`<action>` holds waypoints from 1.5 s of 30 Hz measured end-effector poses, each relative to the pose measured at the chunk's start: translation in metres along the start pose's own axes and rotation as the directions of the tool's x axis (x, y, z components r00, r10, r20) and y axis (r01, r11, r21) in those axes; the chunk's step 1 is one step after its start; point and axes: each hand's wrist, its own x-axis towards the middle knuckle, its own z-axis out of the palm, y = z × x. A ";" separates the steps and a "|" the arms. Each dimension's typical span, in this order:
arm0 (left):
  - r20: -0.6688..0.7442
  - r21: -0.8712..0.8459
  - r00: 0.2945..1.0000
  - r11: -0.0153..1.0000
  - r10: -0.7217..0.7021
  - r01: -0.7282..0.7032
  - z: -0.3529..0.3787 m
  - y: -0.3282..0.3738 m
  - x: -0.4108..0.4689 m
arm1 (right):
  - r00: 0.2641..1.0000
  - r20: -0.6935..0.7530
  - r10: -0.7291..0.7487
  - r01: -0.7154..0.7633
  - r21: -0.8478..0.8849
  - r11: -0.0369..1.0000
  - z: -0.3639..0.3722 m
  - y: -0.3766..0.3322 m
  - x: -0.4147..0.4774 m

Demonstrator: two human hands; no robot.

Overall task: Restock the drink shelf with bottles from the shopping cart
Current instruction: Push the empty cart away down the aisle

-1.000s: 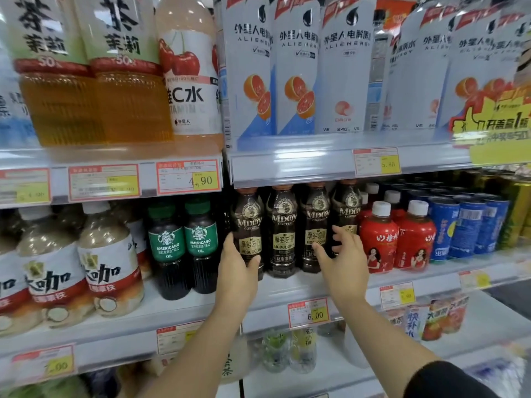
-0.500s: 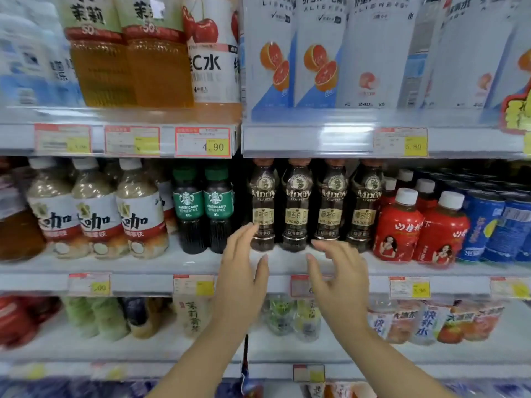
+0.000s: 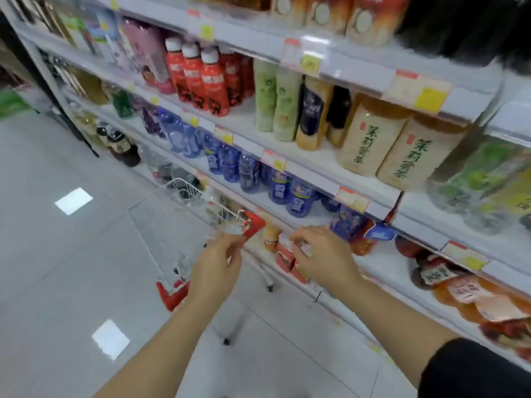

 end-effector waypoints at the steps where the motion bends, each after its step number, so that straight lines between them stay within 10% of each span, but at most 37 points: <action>1: 0.004 0.005 0.999 0.999 -0.050 0.050 -0.003 -0.021 -0.005 | 0.995 0.096 0.004 -0.003 -0.009 1.000 0.018 -0.003 0.005; 13: 0.142 0.034 0.974 0.984 -0.177 0.174 0.017 -0.183 0.022 | 0.915 0.403 0.016 0.026 -0.098 0.995 0.218 -0.005 0.108; 26: 0.309 0.236 0.936 0.967 -0.167 0.095 0.031 -0.237 -0.014 | 0.827 0.562 0.024 0.209 -0.347 0.914 0.237 0.002 0.076; 34: 0.671 0.220 0.739 0.967 -0.057 -0.126 0.009 -0.255 -0.091 | 0.713 0.655 0.251 -0.171 -0.185 0.968 0.214 -0.005 -0.070; 45: 0.885 0.154 0.448 0.831 0.124 -0.534 0.032 -0.217 -0.131 | 0.537 0.546 0.643 -0.716 -0.107 0.689 0.197 -0.037 -0.257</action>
